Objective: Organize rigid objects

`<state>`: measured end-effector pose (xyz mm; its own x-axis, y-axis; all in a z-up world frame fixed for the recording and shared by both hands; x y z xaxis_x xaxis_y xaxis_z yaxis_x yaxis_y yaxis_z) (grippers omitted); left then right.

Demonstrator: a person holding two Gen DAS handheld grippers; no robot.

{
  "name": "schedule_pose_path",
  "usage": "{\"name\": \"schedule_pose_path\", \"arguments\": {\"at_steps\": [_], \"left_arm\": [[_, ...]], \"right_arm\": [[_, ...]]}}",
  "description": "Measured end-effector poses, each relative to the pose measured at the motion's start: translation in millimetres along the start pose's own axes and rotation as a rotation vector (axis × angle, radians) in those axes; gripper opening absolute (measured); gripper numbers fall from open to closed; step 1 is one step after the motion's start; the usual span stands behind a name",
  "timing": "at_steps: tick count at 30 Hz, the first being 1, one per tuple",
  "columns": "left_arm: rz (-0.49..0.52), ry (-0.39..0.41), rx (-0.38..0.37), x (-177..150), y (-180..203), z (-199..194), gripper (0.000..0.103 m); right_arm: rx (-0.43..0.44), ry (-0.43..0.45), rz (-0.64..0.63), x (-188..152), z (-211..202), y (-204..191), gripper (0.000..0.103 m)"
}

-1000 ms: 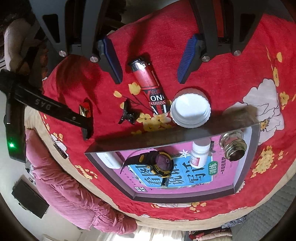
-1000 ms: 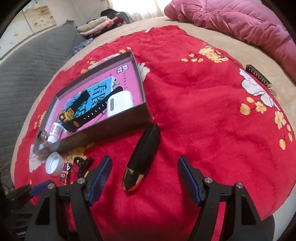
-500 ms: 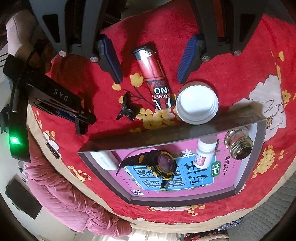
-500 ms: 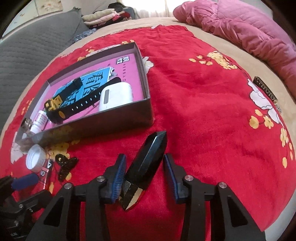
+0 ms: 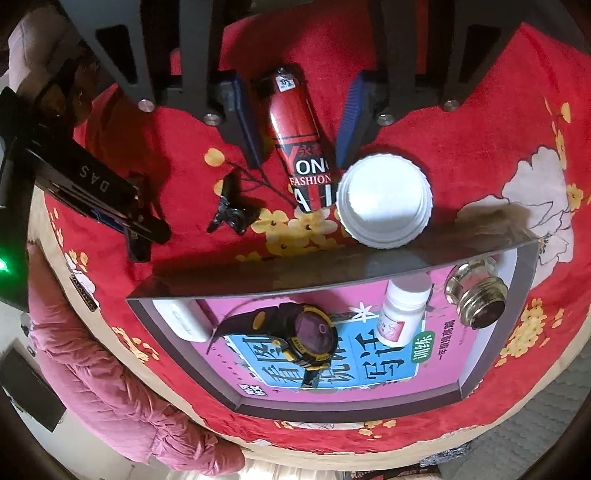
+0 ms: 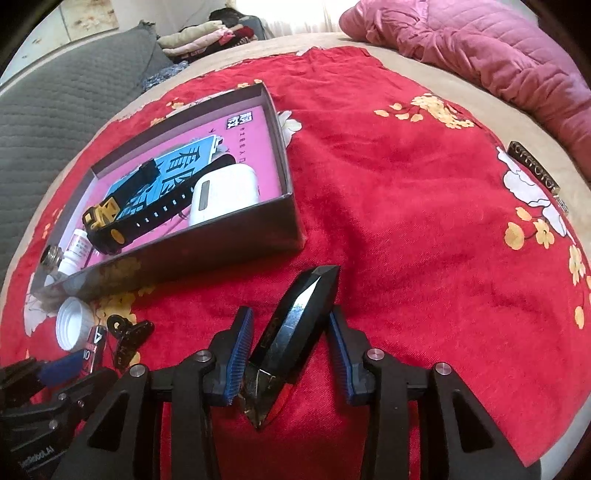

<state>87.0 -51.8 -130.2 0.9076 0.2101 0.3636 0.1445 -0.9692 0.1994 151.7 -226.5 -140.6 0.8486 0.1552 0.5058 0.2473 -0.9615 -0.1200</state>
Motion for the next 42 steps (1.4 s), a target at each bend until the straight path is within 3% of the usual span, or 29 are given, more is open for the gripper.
{"name": "schedule_pose_path", "arguments": {"at_steps": [4, 6, 15, 28, 35, 42], "left_arm": [[-0.008, 0.011, -0.009, 0.9, -2.6, 1.3, 0.029], [-0.027, 0.011, -0.032, 1.1, -6.9, 1.0, 0.027], [-0.039, 0.025, -0.096, -1.8, -13.5, -5.2, 0.023], [-0.002, 0.053, -0.112, -8.7, -11.8, -24.5, 0.023], [0.037, 0.105, -0.124, -4.5, -3.6, -39.3, 0.023], [0.060, 0.131, -0.130, -0.9, -0.4, -46.4, 0.023]], "right_arm": [[0.020, 0.004, 0.026, 1.4, -1.6, 6.9, 0.026], [0.044, 0.004, 0.038, 2.1, -2.6, 9.5, 0.025], [0.088, 0.007, 0.042, -1.1, -10.0, 12.8, 0.024], [0.124, 0.014, 0.055, -6.8, -23.9, 12.3, 0.024], [0.148, 0.090, 0.002, -0.4, -43.4, -1.3, 0.024], [0.148, 0.098, -0.045, 0.1, -45.3, -12.0, 0.024]]}}
Point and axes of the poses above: each gripper's, at about its wrist camera, not at the fingertips, and z roughly the way its jaws point, y to its right, x to its top, the point moved 7 cm from there along z, roughly the way its jaws point, and after that the axes turned 3 degrees about -z, right-handed, at the moved point
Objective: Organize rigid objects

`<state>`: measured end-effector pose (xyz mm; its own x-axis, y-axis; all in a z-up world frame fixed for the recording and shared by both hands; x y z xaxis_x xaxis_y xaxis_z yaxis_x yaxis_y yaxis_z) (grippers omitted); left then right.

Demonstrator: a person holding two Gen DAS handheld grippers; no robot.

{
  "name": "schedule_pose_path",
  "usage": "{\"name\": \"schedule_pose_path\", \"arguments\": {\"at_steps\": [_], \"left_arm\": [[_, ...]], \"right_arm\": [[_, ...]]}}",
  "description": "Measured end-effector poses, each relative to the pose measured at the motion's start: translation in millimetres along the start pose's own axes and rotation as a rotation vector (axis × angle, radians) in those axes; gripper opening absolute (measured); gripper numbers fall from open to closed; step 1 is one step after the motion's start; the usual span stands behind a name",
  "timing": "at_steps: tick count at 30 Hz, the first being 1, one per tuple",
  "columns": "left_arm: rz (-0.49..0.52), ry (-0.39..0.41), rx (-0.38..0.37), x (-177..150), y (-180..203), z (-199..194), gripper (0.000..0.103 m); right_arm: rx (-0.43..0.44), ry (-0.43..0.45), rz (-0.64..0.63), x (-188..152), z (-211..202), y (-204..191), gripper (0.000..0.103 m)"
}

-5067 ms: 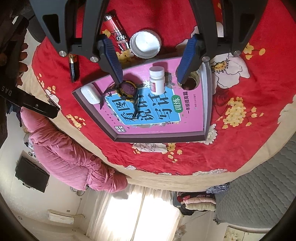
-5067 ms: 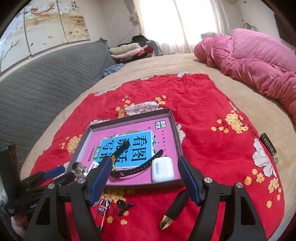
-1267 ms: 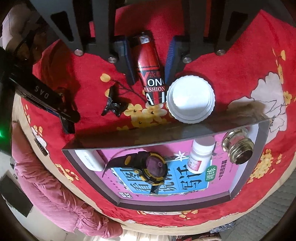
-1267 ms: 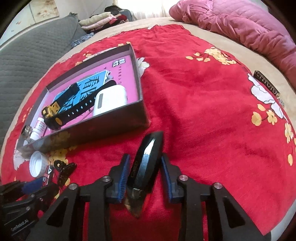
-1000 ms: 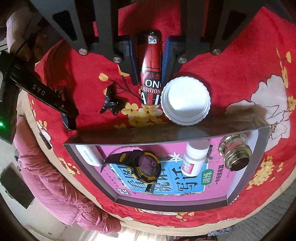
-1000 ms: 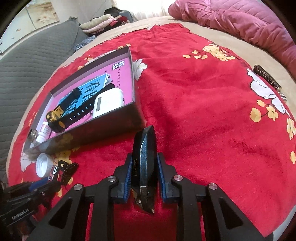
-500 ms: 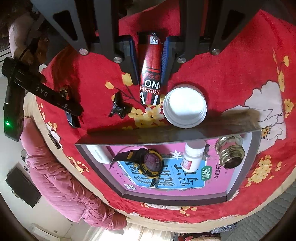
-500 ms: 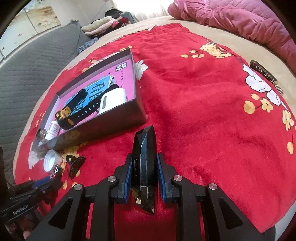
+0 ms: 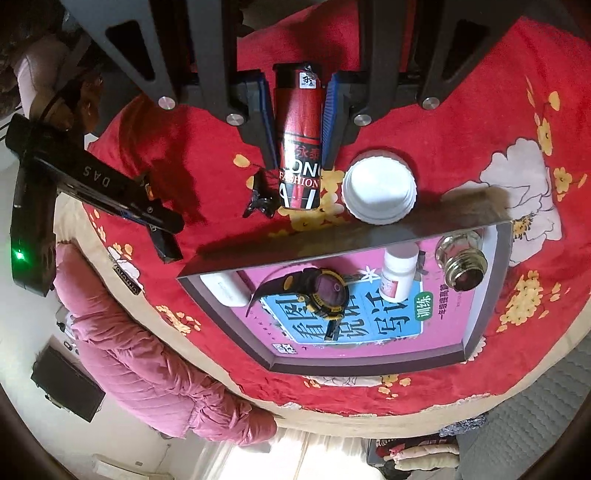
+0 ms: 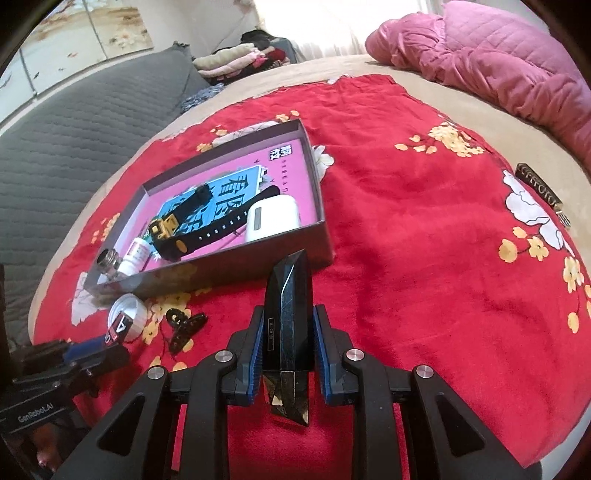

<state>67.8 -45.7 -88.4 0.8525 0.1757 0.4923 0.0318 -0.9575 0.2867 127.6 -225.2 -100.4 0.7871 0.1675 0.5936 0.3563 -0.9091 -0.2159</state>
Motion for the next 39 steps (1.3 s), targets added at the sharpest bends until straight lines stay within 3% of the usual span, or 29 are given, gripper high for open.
{"name": "schedule_pose_path", "arguments": {"at_steps": [14, 23, 39], "left_arm": [[0.015, 0.070, -0.006, 14.0, -1.2, -13.4, 0.023], [0.032, 0.101, 0.018, 21.4, -3.4, -15.9, 0.023], [-0.006, 0.135, -0.026, 33.4, -17.3, -19.6, 0.023]], "right_arm": [[-0.010, 0.082, -0.053, 10.8, -14.1, -12.0, 0.024], [-0.034, 0.095, -0.074, 13.8, -17.0, -16.5, 0.024], [-0.051, 0.091, -0.105, 14.4, -17.2, -28.1, 0.024]]}}
Point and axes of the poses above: each gripper's, at about its wrist camera, not at the fingertips, and z roughly the way its jaws point, y to its right, x to its top, the point moved 7 cm from there along z, roughly the way its jaws point, and after that the axes turned 3 degrees about -z, right-handed, at the moved point
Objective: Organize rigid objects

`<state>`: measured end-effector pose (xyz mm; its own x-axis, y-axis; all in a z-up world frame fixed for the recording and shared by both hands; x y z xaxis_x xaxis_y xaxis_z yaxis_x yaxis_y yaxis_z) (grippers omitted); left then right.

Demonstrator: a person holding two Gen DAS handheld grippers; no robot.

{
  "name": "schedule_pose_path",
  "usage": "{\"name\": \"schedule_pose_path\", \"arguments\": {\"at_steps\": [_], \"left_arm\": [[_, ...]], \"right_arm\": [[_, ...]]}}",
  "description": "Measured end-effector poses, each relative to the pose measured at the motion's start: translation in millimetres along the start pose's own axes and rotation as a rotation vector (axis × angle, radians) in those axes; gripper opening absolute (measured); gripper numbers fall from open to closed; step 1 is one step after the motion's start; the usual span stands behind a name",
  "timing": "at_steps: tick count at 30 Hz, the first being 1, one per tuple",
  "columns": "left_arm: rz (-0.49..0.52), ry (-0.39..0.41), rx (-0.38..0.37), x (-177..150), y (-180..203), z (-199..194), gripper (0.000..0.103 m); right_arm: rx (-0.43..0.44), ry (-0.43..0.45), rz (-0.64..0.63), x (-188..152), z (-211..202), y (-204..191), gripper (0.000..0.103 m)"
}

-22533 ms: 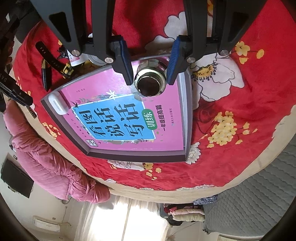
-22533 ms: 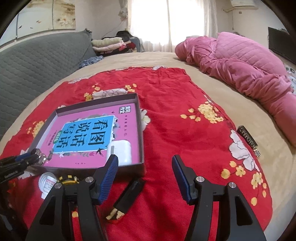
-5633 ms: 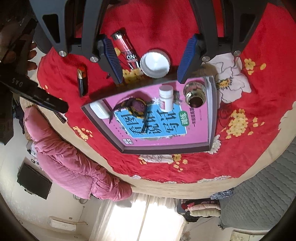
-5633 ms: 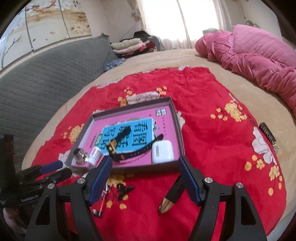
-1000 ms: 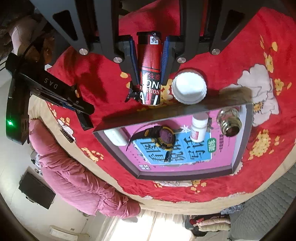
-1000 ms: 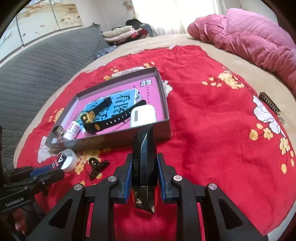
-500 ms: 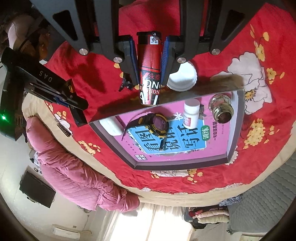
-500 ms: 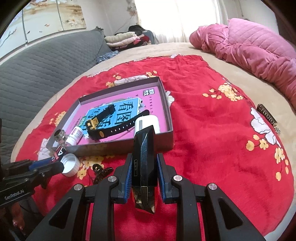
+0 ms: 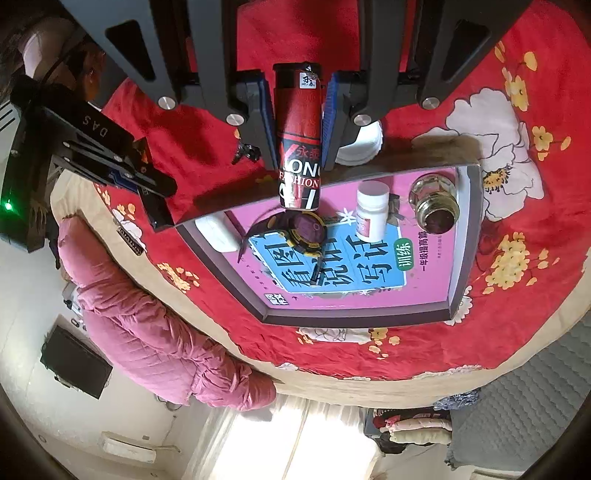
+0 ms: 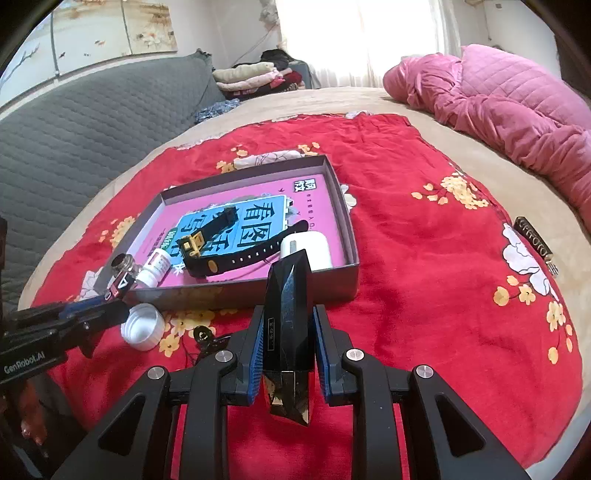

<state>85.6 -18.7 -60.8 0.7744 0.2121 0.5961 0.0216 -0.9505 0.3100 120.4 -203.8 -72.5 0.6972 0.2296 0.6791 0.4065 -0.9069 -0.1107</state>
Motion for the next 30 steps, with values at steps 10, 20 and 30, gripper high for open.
{"name": "schedule_pose_path", "arguments": {"at_steps": [10, 20, 30], "left_arm": [[-0.056, 0.028, 0.001, 17.3, -18.3, 4.1, 0.023], [-0.068, 0.022, -0.006, 31.1, -17.5, 27.7, 0.023], [-0.081, 0.002, 0.001, 38.8, -19.3, 56.5, 0.023]], "right_arm": [[-0.007, 0.005, 0.011, 4.9, 2.3, 1.5, 0.024], [0.002, 0.026, 0.023, 22.0, 6.5, -3.3, 0.024], [-0.011, 0.043, 0.027, 35.4, 8.0, -3.6, 0.024]]}}
Point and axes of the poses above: each gripper's, at about its wrist camera, not at the fingertips, and z roughly the way its jaws point, y to its right, x to its top, the point moved 7 cm from there along z, roughly the way its jaws point, and after that the axes turned 3 degrees about -z, right-handed, at the moved point
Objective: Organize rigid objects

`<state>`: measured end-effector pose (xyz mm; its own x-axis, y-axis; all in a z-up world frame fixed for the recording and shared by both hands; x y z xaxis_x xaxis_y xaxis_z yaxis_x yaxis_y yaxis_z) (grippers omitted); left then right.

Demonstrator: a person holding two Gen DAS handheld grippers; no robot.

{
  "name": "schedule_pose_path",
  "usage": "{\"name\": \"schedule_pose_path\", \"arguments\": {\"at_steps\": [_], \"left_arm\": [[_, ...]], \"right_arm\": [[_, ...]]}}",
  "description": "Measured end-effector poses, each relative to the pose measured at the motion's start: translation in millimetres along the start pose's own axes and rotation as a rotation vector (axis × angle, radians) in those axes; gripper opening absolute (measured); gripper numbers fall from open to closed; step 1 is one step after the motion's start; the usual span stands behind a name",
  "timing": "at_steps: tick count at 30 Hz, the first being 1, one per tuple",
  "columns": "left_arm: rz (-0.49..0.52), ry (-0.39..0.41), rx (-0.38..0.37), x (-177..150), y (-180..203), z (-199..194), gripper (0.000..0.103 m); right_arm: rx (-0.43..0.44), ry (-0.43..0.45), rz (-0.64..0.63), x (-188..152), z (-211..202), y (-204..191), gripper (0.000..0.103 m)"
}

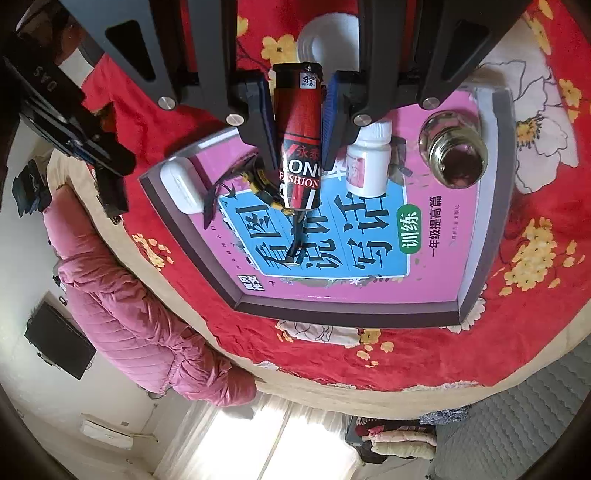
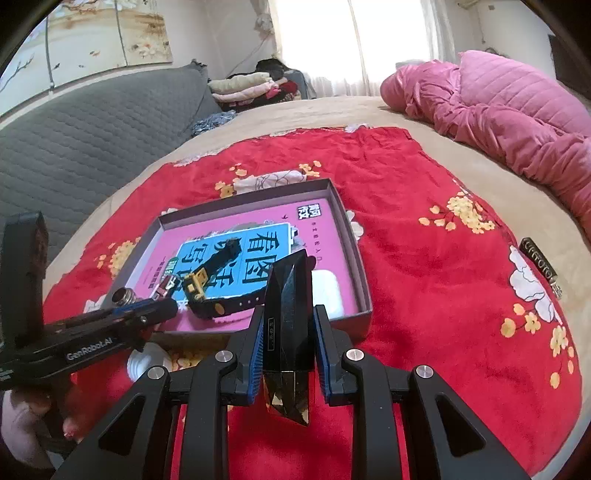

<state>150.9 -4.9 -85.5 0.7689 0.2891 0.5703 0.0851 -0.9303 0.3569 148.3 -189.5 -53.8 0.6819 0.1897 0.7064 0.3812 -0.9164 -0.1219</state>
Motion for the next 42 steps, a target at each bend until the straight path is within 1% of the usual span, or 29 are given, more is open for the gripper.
{"name": "schedule_pose_path", "arguments": {"at_steps": [4, 9, 16, 21, 25, 30, 32, 34, 38, 40, 42], "left_arm": [[0.009, 0.013, 0.001, 4.6, 0.3, 4.0, 0.023], [0.017, 0.008, -0.014, 7.4, 3.3, 7.5, 0.023], [0.054, 0.011, -0.054, 11.5, 20.5, 6.4, 0.023], [0.054, 0.022, -0.054, 12.6, 18.6, 3.8, 0.023], [0.044, 0.056, -0.044, 20.5, 6.1, -10.3, 0.023], [0.002, 0.077, 0.005, 29.3, -25.2, -23.3, 0.023], [-0.036, 0.075, 0.014, 31.4, -41.9, -26.9, 0.023], [-0.072, 0.075, 0.016, 33.4, -57.3, -30.6, 0.023], [-0.105, 0.078, 0.013, 35.1, -77.2, -38.5, 0.023], [-0.111, 0.078, 0.004, 34.6, -78.9, -40.6, 0.023], [-0.097, 0.079, -0.006, 33.1, -75.0, -41.4, 0.023]], "right_arm": [[-0.002, 0.001, -0.005, 5.1, 2.1, -1.7, 0.024], [-0.003, -0.002, -0.012, 11.6, 8.3, -6.9, 0.024], [-0.003, 0.002, -0.013, 22.1, 15.3, -10.5, 0.024], [-0.003, -0.003, -0.010, 24.9, 19.6, -11.6, 0.024], [0.000, 0.000, -0.013, 26.3, 20.4, -12.9, 0.024], [0.001, 0.008, -0.010, 27.6, 20.9, -11.9, 0.024], [0.003, 0.010, -0.004, 28.2, 21.3, -11.0, 0.024], [0.003, 0.011, -0.001, 28.7, 21.8, -10.8, 0.024], [0.007, 0.011, 0.004, 28.7, 23.2, -10.3, 0.024], [0.006, 0.010, 0.004, 28.2, 22.8, -10.2, 0.024], [0.008, 0.010, 0.005, 28.1, 23.4, -10.5, 0.024]]}}
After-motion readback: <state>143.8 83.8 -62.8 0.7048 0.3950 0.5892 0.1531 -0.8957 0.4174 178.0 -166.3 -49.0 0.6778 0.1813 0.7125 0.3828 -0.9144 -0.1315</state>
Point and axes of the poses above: each gripper's, at about its wrist camera, not at the fingertips, and z roughly the way its jaws point, y to its right, x to its top, the point moved 7 cm from there along z, roughly the way its jaws point, and after that the axes turned 3 degrees about -z, right-handed, at the moved point
